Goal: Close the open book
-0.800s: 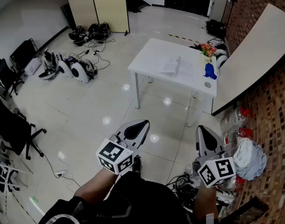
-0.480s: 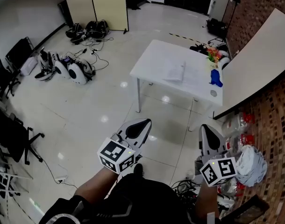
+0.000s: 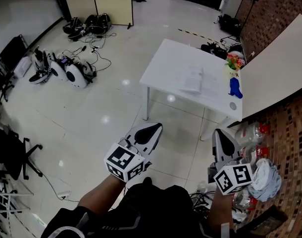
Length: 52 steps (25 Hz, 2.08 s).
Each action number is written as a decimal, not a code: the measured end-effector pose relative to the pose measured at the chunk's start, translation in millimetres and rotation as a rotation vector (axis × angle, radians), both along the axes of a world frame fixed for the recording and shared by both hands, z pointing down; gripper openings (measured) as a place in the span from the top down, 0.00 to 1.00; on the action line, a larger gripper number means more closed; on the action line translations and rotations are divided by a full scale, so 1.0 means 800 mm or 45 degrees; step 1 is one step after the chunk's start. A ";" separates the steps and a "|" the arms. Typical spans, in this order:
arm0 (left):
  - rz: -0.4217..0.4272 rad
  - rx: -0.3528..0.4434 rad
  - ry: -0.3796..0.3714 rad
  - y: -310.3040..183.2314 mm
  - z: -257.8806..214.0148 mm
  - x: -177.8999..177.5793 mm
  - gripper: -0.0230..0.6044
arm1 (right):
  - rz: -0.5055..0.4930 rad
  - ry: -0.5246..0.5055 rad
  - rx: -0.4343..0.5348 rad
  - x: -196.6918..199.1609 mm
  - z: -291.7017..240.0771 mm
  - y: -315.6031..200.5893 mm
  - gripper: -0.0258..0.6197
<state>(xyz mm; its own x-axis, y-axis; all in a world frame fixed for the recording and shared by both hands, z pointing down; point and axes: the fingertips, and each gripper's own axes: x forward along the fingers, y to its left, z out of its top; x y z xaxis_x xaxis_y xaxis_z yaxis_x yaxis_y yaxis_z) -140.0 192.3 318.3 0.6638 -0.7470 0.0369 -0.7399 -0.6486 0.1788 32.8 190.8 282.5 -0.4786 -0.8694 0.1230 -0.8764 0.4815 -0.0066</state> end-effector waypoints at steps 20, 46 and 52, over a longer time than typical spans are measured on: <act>-0.050 -0.080 -0.085 -0.251 0.033 0.061 0.97 | -0.162 -0.009 -0.032 0.023 0.041 -0.261 0.96; 0.027 -0.209 -0.147 -0.510 0.116 0.035 0.97 | -0.209 0.276 -0.138 -0.041 0.126 -0.517 0.96; 0.063 -0.399 -0.179 -0.548 0.197 0.023 0.97 | -0.300 0.545 -0.293 -0.055 0.225 -0.550 0.85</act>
